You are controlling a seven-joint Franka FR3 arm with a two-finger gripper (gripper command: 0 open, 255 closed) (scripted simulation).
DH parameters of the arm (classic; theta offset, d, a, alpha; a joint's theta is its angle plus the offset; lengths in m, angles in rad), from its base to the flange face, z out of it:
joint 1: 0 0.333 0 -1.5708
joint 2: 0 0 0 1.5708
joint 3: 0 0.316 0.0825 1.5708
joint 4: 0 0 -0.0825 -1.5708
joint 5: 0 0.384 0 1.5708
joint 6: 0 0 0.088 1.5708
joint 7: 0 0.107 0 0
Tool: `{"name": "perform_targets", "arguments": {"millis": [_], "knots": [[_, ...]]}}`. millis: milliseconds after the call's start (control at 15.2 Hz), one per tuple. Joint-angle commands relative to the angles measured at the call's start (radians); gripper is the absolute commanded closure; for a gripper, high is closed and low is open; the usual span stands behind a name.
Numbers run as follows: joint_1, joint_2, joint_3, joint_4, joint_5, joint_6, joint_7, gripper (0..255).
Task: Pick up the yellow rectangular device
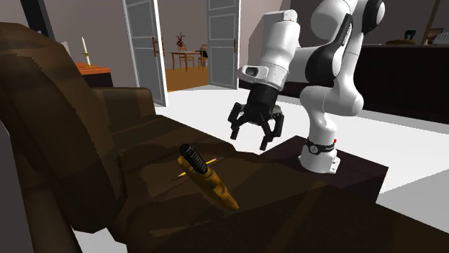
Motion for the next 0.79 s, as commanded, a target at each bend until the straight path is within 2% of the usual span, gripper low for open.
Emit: {"name": "perform_targets", "arguments": {"millis": [0, 330, 528, 660, 726], "knots": [[0.01, 0.072, -0.006, 0.029, 0.016, 0.099, -0.019, 0], [0.05, 0.249, -0.031, 0.14, 0.101, 0.291, -0.103, 0], [0.066, 0.352, -0.029, 0.23, 0.217, 0.382, -0.211, 0], [0.055, 0.413, -0.003, 0.293, 0.313, 0.427, -0.301, 0], [0.043, 0.422, 0.012, 0.291, 0.337, 0.439, -0.323, 0]]}}
